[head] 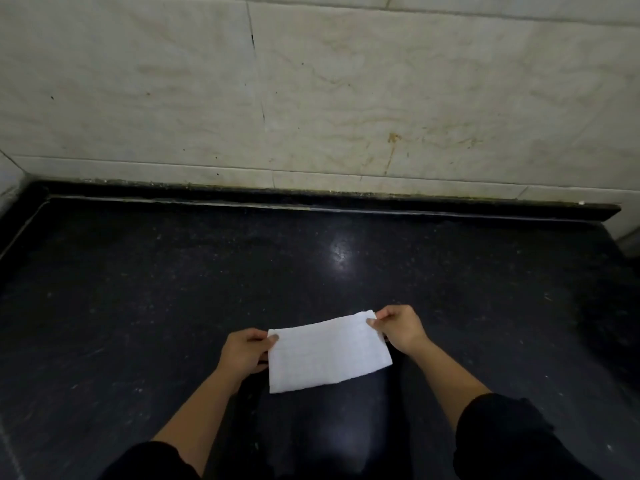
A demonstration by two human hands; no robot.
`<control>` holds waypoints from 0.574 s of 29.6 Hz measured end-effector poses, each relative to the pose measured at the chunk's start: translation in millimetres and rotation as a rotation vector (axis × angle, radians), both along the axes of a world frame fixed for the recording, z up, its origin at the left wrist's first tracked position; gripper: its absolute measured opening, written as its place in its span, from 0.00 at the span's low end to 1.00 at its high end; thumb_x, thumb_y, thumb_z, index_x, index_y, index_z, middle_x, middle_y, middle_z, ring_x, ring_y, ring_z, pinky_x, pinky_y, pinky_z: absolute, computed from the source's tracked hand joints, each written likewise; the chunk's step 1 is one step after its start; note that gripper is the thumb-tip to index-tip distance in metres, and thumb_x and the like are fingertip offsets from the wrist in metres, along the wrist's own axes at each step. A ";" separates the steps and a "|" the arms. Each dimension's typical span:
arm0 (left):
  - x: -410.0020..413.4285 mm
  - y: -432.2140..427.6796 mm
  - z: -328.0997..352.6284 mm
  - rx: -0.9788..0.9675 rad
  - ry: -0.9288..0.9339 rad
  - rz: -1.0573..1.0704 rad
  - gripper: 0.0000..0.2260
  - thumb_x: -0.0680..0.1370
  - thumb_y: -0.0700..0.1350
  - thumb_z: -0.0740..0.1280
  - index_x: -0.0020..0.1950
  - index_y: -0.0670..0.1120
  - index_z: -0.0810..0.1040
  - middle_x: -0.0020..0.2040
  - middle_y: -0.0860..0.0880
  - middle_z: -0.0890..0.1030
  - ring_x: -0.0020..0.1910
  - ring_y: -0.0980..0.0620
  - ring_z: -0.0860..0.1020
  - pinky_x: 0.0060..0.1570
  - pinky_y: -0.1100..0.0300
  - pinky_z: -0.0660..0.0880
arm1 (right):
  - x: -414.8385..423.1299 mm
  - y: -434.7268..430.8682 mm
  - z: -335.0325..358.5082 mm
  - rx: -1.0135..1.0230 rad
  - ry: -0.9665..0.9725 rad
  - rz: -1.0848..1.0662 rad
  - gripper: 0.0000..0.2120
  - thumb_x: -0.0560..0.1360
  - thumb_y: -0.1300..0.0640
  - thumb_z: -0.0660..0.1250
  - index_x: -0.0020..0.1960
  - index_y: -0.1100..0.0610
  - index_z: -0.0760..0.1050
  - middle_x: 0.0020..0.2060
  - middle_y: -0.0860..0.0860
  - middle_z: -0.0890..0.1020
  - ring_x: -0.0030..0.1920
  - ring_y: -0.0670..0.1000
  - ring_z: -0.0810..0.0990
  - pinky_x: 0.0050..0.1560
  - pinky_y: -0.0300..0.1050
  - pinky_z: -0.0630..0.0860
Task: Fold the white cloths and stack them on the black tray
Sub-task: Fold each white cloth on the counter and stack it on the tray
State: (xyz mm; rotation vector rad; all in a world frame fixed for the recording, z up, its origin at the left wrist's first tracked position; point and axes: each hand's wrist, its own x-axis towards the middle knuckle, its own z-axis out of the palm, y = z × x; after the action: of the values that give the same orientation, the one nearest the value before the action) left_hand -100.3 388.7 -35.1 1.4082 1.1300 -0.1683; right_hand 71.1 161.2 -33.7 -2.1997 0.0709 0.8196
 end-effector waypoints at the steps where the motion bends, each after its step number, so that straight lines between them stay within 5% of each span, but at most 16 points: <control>1: 0.6 -0.7 -0.8 0.025 0.004 0.008 0.06 0.76 0.42 0.71 0.51 0.41 0.81 0.46 0.43 0.83 0.43 0.48 0.82 0.36 0.60 0.77 | -1.0 2.4 1.1 -0.027 -0.025 0.000 0.08 0.72 0.58 0.74 0.36 0.56 0.77 0.39 0.51 0.82 0.42 0.50 0.80 0.42 0.41 0.77; 10: -2.9 -1.2 -9.4 0.391 0.081 -0.105 0.11 0.73 0.51 0.73 0.49 0.46 0.76 0.41 0.48 0.81 0.38 0.49 0.81 0.40 0.51 0.81 | -2.5 -2.1 2.7 -0.172 -0.180 0.058 0.14 0.71 0.47 0.73 0.42 0.55 0.73 0.39 0.50 0.80 0.42 0.51 0.79 0.43 0.46 0.77; 17: -29.1 -19.1 -10.4 0.373 0.051 -0.172 0.14 0.70 0.50 0.76 0.47 0.47 0.75 0.40 0.47 0.80 0.39 0.50 0.80 0.37 0.55 0.79 | -23.0 -11.6 9.6 -0.377 -0.029 0.183 0.25 0.65 0.39 0.75 0.43 0.58 0.71 0.45 0.53 0.80 0.45 0.53 0.80 0.34 0.43 0.71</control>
State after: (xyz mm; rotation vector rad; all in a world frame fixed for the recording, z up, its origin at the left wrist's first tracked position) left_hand -129.5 369.6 -45.5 1.8435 1.1204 -0.1192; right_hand 48.2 149.6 -24.1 -2.6024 0.0100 0.9346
